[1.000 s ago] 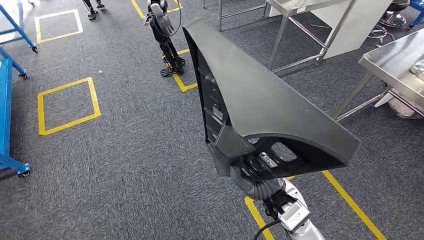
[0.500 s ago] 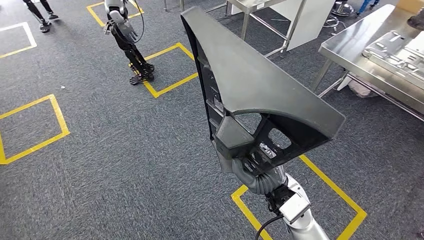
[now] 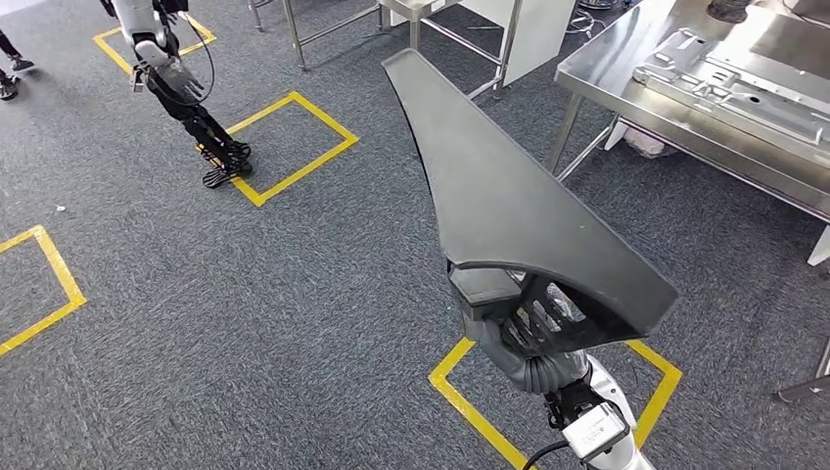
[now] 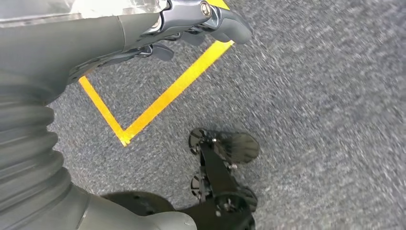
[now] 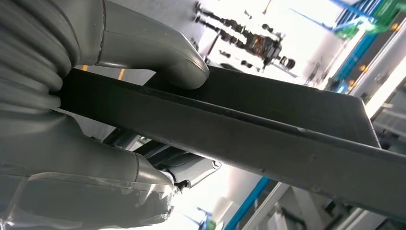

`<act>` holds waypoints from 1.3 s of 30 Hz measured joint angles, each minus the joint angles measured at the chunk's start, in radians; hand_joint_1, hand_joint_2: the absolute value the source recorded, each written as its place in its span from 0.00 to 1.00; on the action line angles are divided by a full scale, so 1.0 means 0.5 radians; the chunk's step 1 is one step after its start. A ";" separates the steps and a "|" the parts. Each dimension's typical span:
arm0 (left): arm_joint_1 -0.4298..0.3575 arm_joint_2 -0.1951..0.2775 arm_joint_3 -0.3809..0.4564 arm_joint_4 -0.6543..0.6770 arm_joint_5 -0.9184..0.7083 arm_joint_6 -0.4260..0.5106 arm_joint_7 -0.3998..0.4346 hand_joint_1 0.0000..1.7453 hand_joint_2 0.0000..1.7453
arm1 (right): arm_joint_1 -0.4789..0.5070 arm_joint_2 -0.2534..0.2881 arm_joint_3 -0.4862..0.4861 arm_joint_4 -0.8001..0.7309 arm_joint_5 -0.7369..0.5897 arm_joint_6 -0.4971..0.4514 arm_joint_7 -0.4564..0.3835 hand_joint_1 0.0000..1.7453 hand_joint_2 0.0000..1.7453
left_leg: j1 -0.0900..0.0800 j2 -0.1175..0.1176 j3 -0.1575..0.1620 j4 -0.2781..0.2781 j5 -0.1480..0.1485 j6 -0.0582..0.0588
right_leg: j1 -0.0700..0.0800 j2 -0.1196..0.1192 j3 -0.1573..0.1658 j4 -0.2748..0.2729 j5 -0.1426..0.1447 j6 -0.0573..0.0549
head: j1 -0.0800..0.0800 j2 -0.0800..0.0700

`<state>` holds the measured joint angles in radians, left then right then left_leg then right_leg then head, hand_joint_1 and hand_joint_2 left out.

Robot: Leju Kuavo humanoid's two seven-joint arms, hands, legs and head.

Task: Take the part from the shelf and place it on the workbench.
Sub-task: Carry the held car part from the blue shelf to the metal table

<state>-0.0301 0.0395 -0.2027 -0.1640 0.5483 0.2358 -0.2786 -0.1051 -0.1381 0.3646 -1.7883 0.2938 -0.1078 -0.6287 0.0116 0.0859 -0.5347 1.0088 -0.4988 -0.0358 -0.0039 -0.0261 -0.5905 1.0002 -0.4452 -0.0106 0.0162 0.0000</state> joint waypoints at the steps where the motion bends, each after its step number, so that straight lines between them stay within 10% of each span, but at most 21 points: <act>1: 0.000 -0.001 0.000 0.000 0.000 -0.004 0.001 0.00 1.00 | 0.007 -0.003 -0.003 -0.015 -0.008 0.003 0.000 1.00 1.00 | 0.004 -0.044 -0.026 0.072 -0.048 -0.008 | -0.006 0.020 0.006 -0.006 0.003 -0.011 | -0.003 0.000; 4: 0.008 -0.002 -0.001 0.000 0.000 -0.008 0.007 0.00 1.00 | 0.017 -0.006 -0.009 -0.037 -0.036 0.030 0.002 1.00 1.00 | 0.011 -0.149 -0.215 0.475 -0.235 -0.016 | -0.004 0.087 0.012 -0.007 0.001 -0.029 | -0.013 0.000; 6: 0.013 -0.002 -0.001 0.000 0.000 -0.009 0.010 0.00 1.00 | 0.026 -0.008 -0.013 -0.038 -0.046 0.040 0.005 1.00 1.00 | 0.010 -0.159 -0.272 0.565 -0.222 -0.013 | 0.002 0.143 0.018 -0.005 0.000 -0.031 | -0.013 0.000; 10: 0.017 0.000 -0.001 0.001 -0.002 0.002 0.011 0.00 1.00 | 0.027 -0.010 -0.022 -0.037 -0.078 0.078 -0.006 1.00 1.00 | 0.011 -0.270 -0.079 0.080 0.045 0.022 | 0.005 0.242 0.026 0.003 -0.006 -0.016 | -0.013 0.000; 14: 0.008 -0.001 -0.003 0.002 -0.009 0.004 0.009 0.00 1.00 | 0.015 -0.016 -0.028 -0.033 -0.139 0.136 -0.052 1.00 1.00 | 0.009 -0.274 -0.037 -0.030 0.065 0.052 | -0.008 0.307 0.001 0.007 0.002 0.031 | -0.014 0.000; 18: 0.011 -0.001 -0.022 0.002 -0.029 -0.014 -0.014 0.00 1.00 | -0.067 -0.019 -0.027 -0.031 -0.168 0.148 -0.098 1.00 1.00 | 0.016 -0.174 -0.023 -0.064 0.082 0.089 | -0.002 0.116 -0.154 0.312 -0.170 0.061 | 0.010 0.000; 21: 0.010 0.004 -0.040 0.002 -0.043 -0.047 -0.043 0.00 1.00 | -0.144 -0.008 -0.021 -0.023 -0.222 0.185 -0.087 1.00 1.00 | 0.012 -0.101 -0.022 -0.060 0.074 0.087 | -0.019 0.066 -0.285 0.573 -0.238 0.081 | 0.012 0.000; 25: -0.007 0.009 -0.051 0.002 -0.054 -0.065 -0.075 0.00 1.00 | -0.248 0.006 -0.010 -0.005 -0.289 0.224 -0.068 1.00 1.00 | 0.007 -0.027 -0.013 -0.038 0.048 0.057 | -0.024 -0.040 -0.056 0.123 -0.024 0.074 | 0.011 0.000; 29: -0.021 0.014 -0.053 0.001 -0.053 -0.073 -0.075 0.00 1.00 | -0.305 0.030 -0.003 0.016 -0.320 0.247 -0.061 1.00 1.00 | -0.001 0.031 0.002 -0.031 0.028 0.006 | -0.005 -0.026 -0.017 0.024 -0.006 0.025 | 0.007 0.000; 32: -0.023 0.014 -0.055 0.001 -0.053 -0.080 -0.064 0.00 1.00 | -0.329 0.043 0.000 0.029 -0.335 0.253 -0.052 1.00 1.00 | 0.013 -0.051 -0.046 0.115 -0.076 -0.021 | -0.017 0.031 -0.005 0.009 0.004 -0.012 | -0.001 0.000; 35: -0.017 0.016 -0.059 0.001 -0.053 -0.083 -0.045 0.00 1.00 | -0.340 0.054 0.001 0.045 -0.342 0.261 -0.050 1.00 1.00 | 0.017 -0.151 -0.235 0.511 -0.241 -0.028 | -0.007 0.097 -0.004 0.010 0.002 -0.028 | -0.009 0.000; 37: -0.009 0.018 -0.060 0.001 -0.053 -0.083 -0.034 0.00 1.00 | -0.339 0.054 0.002 0.057 -0.349 0.266 -0.053 1.00 1.00 | 0.016 -0.161 -0.270 0.539 -0.190 -0.017 | 0.002 0.153 -0.001 0.013 0.001 -0.030 | -0.010 0.000; 39: -0.005 0.021 -0.061 0.001 -0.053 -0.083 -0.030 0.00 1.00 | -0.340 0.054 0.002 0.067 -0.358 0.270 -0.060 1.00 1.00 | 0.012 -0.209 -0.184 0.295 -0.028 0.009 | 0.007 0.206 0.004 0.016 0.000 -0.029 | -0.011 0.000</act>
<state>-0.0325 0.0502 -0.2330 -0.1637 0.5219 0.1945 -0.2936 -0.2752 -0.1110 0.3655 -1.7547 0.1146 0.0270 -0.6586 0.0178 -0.0184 -0.6267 1.1561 -0.5130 -0.0312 -0.0005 0.0770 -0.5887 1.0083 -0.4452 -0.0254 0.0106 0.0000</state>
